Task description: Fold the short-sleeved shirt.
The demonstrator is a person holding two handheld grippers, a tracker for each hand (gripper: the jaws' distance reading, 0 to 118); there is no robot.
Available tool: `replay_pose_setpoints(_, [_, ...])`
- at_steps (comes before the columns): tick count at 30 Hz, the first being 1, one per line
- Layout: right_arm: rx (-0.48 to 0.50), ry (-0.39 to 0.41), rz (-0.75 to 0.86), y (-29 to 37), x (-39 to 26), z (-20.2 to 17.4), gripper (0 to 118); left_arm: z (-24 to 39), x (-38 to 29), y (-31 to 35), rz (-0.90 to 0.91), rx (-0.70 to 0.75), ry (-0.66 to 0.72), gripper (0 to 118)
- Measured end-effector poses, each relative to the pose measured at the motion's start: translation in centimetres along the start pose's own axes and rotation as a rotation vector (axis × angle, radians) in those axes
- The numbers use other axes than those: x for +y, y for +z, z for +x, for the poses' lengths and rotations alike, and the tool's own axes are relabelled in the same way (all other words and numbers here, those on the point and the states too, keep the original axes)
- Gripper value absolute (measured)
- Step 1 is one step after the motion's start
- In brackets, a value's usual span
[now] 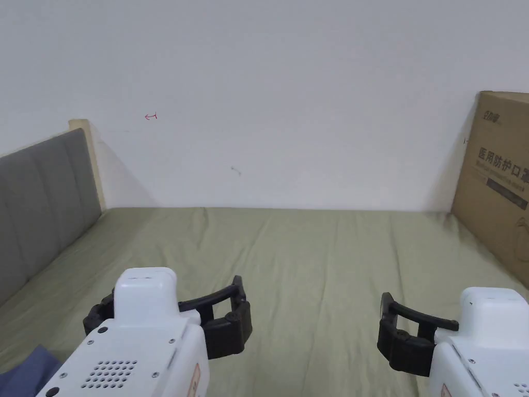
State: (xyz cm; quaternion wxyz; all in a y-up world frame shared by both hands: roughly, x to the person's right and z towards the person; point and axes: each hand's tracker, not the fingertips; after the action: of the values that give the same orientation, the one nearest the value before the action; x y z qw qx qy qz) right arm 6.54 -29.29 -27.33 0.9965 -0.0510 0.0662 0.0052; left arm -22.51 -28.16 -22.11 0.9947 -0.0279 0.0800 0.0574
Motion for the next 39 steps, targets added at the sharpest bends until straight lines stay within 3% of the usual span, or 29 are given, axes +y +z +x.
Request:
replay_pose_setpoints(2, [-0.012,0.023,0.015,-0.1,0.7,-0.4,118,-0.8,0.0,-0.1,0.0,-0.021,0.091,115])
replay_pose_setpoints(5, [-0.033,0.194,0.074,-0.4,1.8,-2.3,118,-2.2,-0.5,-0.5,-0.006,-0.055,0.258,115])
replay_pose_setpoints(7, [-0.072,0.398,0.058,-1.0,1.7,-4.7,118,-3.2,-1.4,-0.9,-0.016,-0.054,0.376,115])
replay_pose_setpoints(12, [-0.105,1.088,0.054,-2.2,-3.8,-11.1,118,-5.9,-6.9,-2.0,-0.116,-0.038,0.877,115])
replay_pose_setpoints(13, [-0.104,1.19,0.058,-2.3,-5.2,-11.8,118,-6.2,-7.9,-2.1,-0.15,-0.034,0.949,115])
replay_pose_setpoints(15, [-0.041,1.268,0.074,-1.9,-7.0,-12.6,118,-6.8,-9.8,-2.1,-0.196,-0.024,1.05,115])
replay_pose_setpoints(16, [0.0,1.243,0.066,-1.7,-7.1,-12.8,118,-6.8,-9.7,-2.0,-0.196,-0.033,1.001,115])
replay_pose_setpoints(17, [0.006,1.113,0.065,-1.5,-6.7,-12.7,118,-6.2,-9.0,-1.7,-0.171,-0.02,0.914,115])
replay_pose_setpoints(20, [0.094,0.675,-0.086,-2.6,-4.0,-10.8,118,-3.5,-4.7,-1.7,-0.127,0.053,0.453,115])
replay_pose_setpoints(24, [0.134,0.111,-0.096,-3.4,-0.5,-5.7,118,1.6,0.5,-0.3,0.038,0.012,-0.018,115])
replay_pose_setpoints(26, [0.13,-0.062,-0.1,-2.4,-0.3,-3.6,118,3.4,1.5,0.3,0.091,-0.021,-0.172,115])
replay_pose_setpoints(29, [0.088,-0.151,-0.113,-1.7,-2.1,-1.2,118,4.4,0.8,0.6,0.041,-0.09,-0.138,115])
replay_pose_setpoints(34, [0.052,-0.092,-0.099,-0.5,-2.5,-1.0,118,4.8,-0.9,-0.2,-0.055,-0.086,-0.138,115])
replay_pose_setpoints(39, [-0.028,0.044,0.052,0.8,-0.4,-1.6,118,3.6,0.0,-0.3,-0.046,-0.086,-0.028,115])
